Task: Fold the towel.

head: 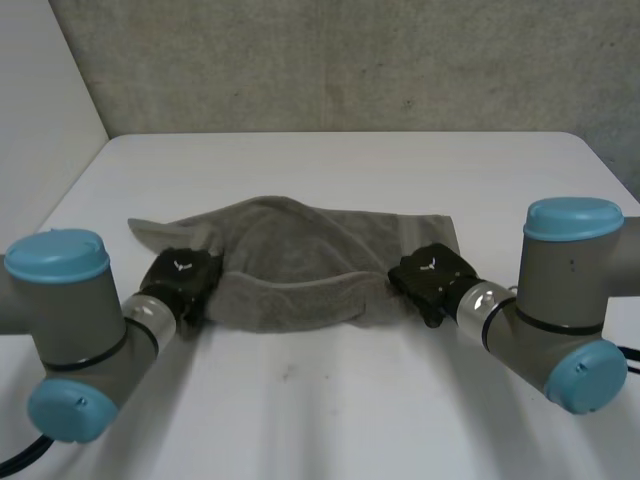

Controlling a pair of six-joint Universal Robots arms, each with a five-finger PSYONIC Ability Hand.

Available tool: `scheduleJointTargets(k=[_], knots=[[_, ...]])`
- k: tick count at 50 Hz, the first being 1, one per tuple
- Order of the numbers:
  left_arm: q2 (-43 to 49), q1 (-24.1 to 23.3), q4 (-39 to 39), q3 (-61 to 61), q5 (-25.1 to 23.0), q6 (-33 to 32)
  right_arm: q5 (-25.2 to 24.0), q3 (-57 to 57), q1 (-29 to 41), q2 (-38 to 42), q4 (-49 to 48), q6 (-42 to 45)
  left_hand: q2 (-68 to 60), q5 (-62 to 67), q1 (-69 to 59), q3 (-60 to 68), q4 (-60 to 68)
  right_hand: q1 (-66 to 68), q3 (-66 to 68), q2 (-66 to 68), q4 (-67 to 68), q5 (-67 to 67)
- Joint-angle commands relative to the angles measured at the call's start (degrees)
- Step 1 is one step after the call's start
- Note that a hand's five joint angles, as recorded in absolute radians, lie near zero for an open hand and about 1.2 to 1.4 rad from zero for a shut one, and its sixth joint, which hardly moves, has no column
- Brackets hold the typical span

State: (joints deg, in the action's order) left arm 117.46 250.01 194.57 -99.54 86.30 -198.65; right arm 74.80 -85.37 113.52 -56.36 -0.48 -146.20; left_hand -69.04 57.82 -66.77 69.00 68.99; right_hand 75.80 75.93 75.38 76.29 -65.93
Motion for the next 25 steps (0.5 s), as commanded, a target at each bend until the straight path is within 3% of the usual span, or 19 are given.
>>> scheduleJointTargets(k=[1, 5, 11, 16, 20, 25], knots=[[-6.0, 0.0, -0.1, -3.7, 0.1, -2.7, 0.1, -5.1, -2.4, -8.3, 0.0, -1.1, -9.1, 10.4, -11.4, 9.2, 9.2, 3.7, 3.6, 4.2, 3.3, -3.6], [-8.4, 0.2, -0.3, -5.3, 0.3, -2.6, -0.7, -8.5, -3.8, -12.5, 0.0, -1.0, -10.6, 11.9, -12.9, 10.7, 10.7, 4.2, 4.1, 4.6, 3.7, -4.1], [-19.5, 0.7, -3.4, -10.8, 0.1, -3.1, -1.9, -13.9, -7.2, -23.4, 3.5, -0.3, -11.0, 12.2, -13.2, 11.0, 11.0, 4.2, 4.1, 4.6, 3.7, -4.1], [-36.6, 0.7, -10.6, -11.6, -0.2, -3.1, -6.2, -11.1, -13.1, -38.1, 16.3, -0.4, -11.0, 12.2, -13.2, 11.0, 11.0, 4.2, 4.1, 4.6, 3.7, -4.1], [-42.4, 1.1, -13.1, -8.8, -1.7, -3.0, -9.0, -5.8, -15.3, -42.1, 19.1, -0.8, -11.0, 12.2, -13.2, 11.0, 11.0, 4.2, 4.1, 4.6, 3.7, -4.1], [-41.7, 1.4, -14.7, -3.9, -5.7, -2.7, -11.7, -0.1, -16.3, -41.0, 20.7, -0.9, -11.0, 12.2, -13.2, 11.0, 11.0, 4.2, 4.1, 4.6, 3.7, -4.1]])
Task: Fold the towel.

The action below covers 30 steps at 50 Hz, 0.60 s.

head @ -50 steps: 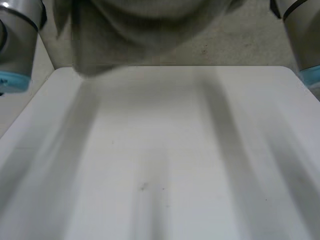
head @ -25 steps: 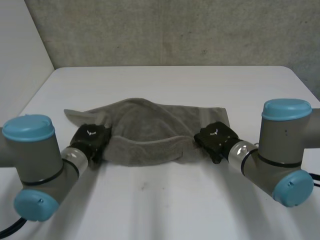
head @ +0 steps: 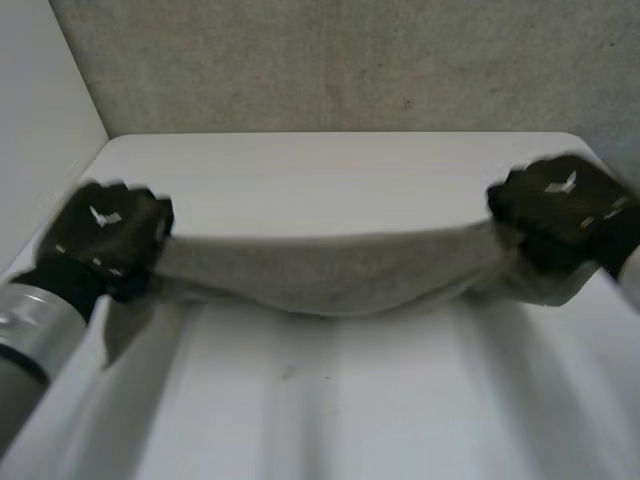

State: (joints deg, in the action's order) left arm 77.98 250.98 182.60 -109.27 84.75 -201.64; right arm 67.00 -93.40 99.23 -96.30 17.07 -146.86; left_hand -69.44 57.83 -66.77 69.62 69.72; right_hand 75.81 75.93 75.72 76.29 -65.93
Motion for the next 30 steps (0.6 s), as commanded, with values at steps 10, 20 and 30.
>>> scheduleJointTargets(k=[10, 20, 30], knots=[[24.9, 0.8, -2.2, 16.8, -4.6, -0.2, -1.0, 17.7, 3.9, 27.2, 2.6, 12.4, -10.6, 12.2, -13.2, 10.4, 10.3, 4.2, 4.1, 4.3, 3.7, -4.1], [54.9, -0.1, -0.4, 51.3, 1.2, -0.2, 13.1, 42.8, 6.9, 49.9, -11.5, 12.8, -10.6, 12.2, -13.2, 10.4, 10.3, 4.2, 4.1, 4.3, 3.7, -4.1], [66.9, -2.0, 7.1, 69.3, 0.8, -0.2, 15.3, 44.5, 8.7, 55.2, -27.3, 13.5, 59.4, -57.8, 56.8, -59.6, -59.7, -65.8, -65.9, -65.7, -66.3, 65.9]])
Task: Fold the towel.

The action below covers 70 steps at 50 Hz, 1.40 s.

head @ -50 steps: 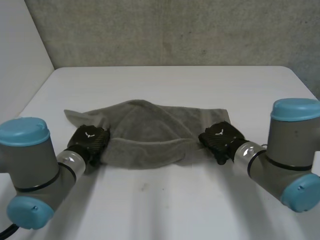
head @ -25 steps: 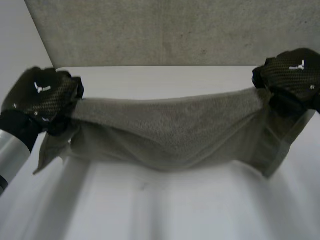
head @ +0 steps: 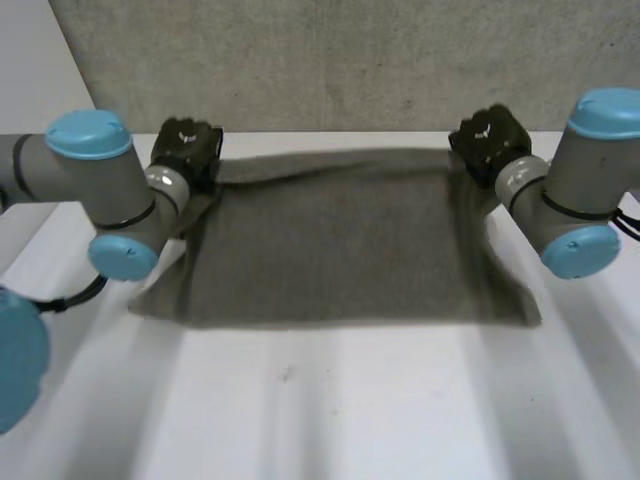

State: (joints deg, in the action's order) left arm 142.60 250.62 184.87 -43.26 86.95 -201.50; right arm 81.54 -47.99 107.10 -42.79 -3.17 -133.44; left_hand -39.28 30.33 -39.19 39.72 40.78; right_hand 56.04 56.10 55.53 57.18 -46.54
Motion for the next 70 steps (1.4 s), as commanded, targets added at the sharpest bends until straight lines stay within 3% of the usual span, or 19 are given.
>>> scheduleJointTargets(k=[1, 5, 10, 18, 27, 31, 35, 40, 45, 52, 61, 70], knots=[[2.2, -1.6, 4.9, 3.3, -1.4, -0.3, 1.5, -1.7, 1.1, 1.6, -6.8, 0.2, 29.3, -30.3, 29.2, -29.7, -30.8, -46.0, -46.1, -45.5, -47.2, 46.5], [-1.2, -2.1, 5.4, -2.8, -1.2, -0.2, 3.9, -4.2, 1.3, -0.1, -5.4, -0.2, 29.3, -30.3, 29.2, -29.7, -30.8, -46.0, -46.1, -45.5, -47.2, 46.5], [-8.7, -1.4, 5.9, -12.7, -1.3, 0.0, 7.2, -14.3, 1.3, -7.9, -2.6, -0.3, 29.3, -30.3, 29.2, -29.7, -30.8, -46.0, -46.1, -45.5, -47.2, 46.5], [-24.0, 1.7, 6.9, -33.1, -1.7, -0.2, 6.4, -32.0, 0.7, -20.5, -1.4, -0.7, 29.3, -30.3, 29.2, -29.7, -30.8, -46.0, -46.1, -45.5, -47.2, 46.5], [-34.0, 4.7, 7.8, -50.6, -1.9, -0.6, 6.2, -42.1, 0.4, -25.9, -1.2, -1.0, 22.4, -23.4, 22.3, -22.8, -23.9, -38.7, -38.8, -38.2, -39.9, 39.2], [-34.8, 6.2, 7.5, -53.8, -1.9, -1.2, 5.1, -44.9, -2.5, -26.5, -0.6, -4.1, 21.8, -22.9, 21.7, -22.3, -23.3, -37.9, -37.9, -37.4, -39.0, 38.4], [-34.5, 8.8, 7.6, -57.3, -2.0, -6.0, 3.1, -45.5, -5.1, -26.6, 1.5, -7.8, 20.5, -21.5, 20.4, -20.9, -22.0, -38.0, -38.1, -37.5, -39.2, 38.6], [-32.2, 10.0, 8.2, -58.7, -3.4, -12.1, -4.7, -46.0, -8.6, -25.6, 4.2, -14.3, 20.7, -21.7, 20.6, -21.1, -22.2, -37.9, -37.9, -37.4, -39.0, 38.4], [-28.4, 11.8, 10.1, -58.9, -6.4, -14.4, -8.0, -46.2, -9.9, -24.2, 4.0, -15.8, 20.7, -21.7, 20.6, -21.1, -22.2, -38.0, -38.1, -37.5, -39.2, 38.6], [-21.6, 12.0, 18.2, -58.3, -8.8, -14.3, -8.3, -46.7, -10.8, -23.4, 3.8, -15.9, 19.5, -20.5, 19.4, -19.9, -21.0, -38.0, -38.1, -37.5, -39.2, 38.6], [-20.0, 11.7, 23.6, -57.5, -8.9, -14.1, -8.4, -48.1, -11.0, -23.3, 3.4, -15.8, 11.6, -12.6, 11.5, -12.0, -13.1, -38.2, -38.3, -37.7, -39.4, 38.7], [-19.9, 11.4, 27.0, -56.9, -10.5, -12.7, -8.4, -48.5, -11.0, -23.5, 3.3, -15.9, -7.2, 6.2, -7.3, 6.8, 5.7, -38.4, -38.4, -37.9, -39.5, 38.9]])
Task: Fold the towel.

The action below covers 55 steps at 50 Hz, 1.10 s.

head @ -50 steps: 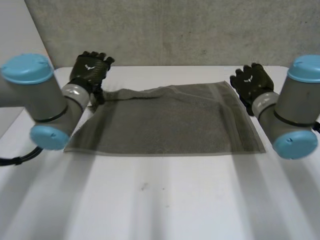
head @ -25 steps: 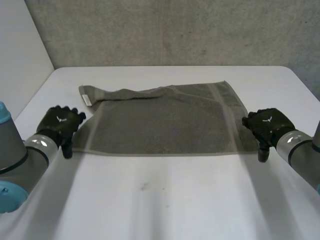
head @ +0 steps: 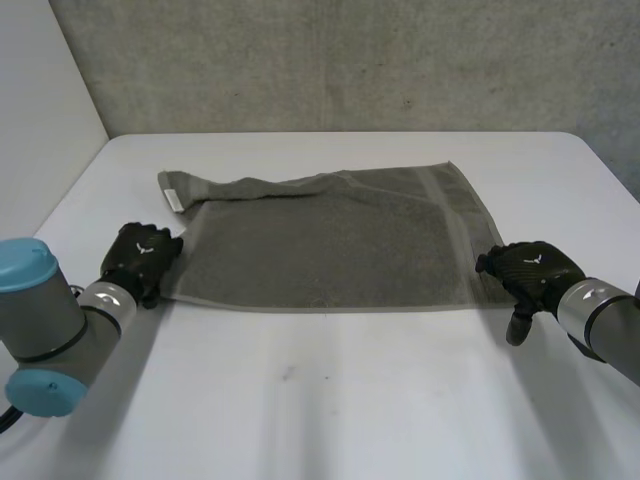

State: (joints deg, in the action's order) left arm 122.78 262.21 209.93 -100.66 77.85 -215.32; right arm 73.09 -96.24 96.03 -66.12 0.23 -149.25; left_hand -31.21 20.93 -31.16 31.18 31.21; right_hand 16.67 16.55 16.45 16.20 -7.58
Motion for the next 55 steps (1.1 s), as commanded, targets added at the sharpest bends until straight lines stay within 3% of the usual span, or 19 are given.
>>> scheduleJointTargets(k=[1, 4, 9, 11, 23, 30, 38, 40, 47, 55], knots=[[0.0, -0.2, 2.0, 0.5, -2.2, 1.4, 0.0, -0.3, 0.0, -0.1, -0.1, -0.1, -19.8, 20.1, -19.9, 19.9, 19.8, 1.0, 1.1, 1.2, 1.5, -0.1], [0.1, -0.2, 2.1, 0.6, -2.9, 1.7, -0.1, -0.3, 0.0, -0.1, -0.1, -0.1, -23.1, 23.4, -23.1, 23.1, 23.1, 1.0, 1.1, 1.2, 1.5, -0.1], [-0.9, -0.6, 2.1, 0.6, -4.3, 3.8, 0.0, -0.6, 0.0, 0.0, -1.4, -0.1, -45.7, 46.0, -45.8, 45.7, 45.7, 1.0, 1.1, 1.2, 1.5, -0.1], [-1.4, -0.8, 2.1, 0.6, -4.4, 4.7, 0.1, -0.8, 0.0, -0.1, -2.1, -0.1, -48.8, 49.0, -48.8, 48.8, 48.8, 0.8, 0.9, 1.0, 1.3, 0.1], [-10.3, -0.9, 0.2, 2.0, -3.3, 11.2, 0.5, -1.1, 1.1, -0.8, -3.0, -7.4, -48.8, 49.1, -48.8, 48.8, 48.8, -6.7, -6.6, -6.5, -6.2, 7.6], [-15.6, -1.2, -10.7, 8.7, -3.2, 20.4, 0.4, 1.2, 7.1, -0.3, -3.3, -16.5, -48.8, 49.1, -48.8, 48.8, 48.8, -6.7, -6.6, -6.5, -6.2, 7.6], [-15.5, -1.3, -20.6, 15.7, -3.2, 25.8, 1.1, 6.9, 15.1, 3.0, -3.7, -28.8, -48.8, 49.1, -48.8, 48.8, 48.8, -6.7, -6.6, -6.5, -6.2, 7.6], [-15.4, -1.3, -21.7, 16.4, -3.1, 26.6, 2.3, 9.6, 17.4, 6.0, -4.4, -33.4, -48.8, 49.1, -48.8, 48.8, 48.8, -6.7, -6.6, -6.5, -6.2, 7.6], [-15.1, -1.1, -23.0, 17.7, -3.1, 30.2, 6.4, 14.1, 21.6, 13.1, -7.3, -35.8, -48.8, 49.1, -48.8, 48.8, 48.8, -6.7, -6.6, -6.5, -6.2, 7.6], [-15.1, -0.2, -23.1, 18.0, -3.1, 33.2, 14.5, 16.3, 21.8, 17.2, -14.5, -35.4, -48.8, 49.1, -48.8, 48.8, 48.8, 13.1, 13.2, 13.3, 13.6, -12.2]])
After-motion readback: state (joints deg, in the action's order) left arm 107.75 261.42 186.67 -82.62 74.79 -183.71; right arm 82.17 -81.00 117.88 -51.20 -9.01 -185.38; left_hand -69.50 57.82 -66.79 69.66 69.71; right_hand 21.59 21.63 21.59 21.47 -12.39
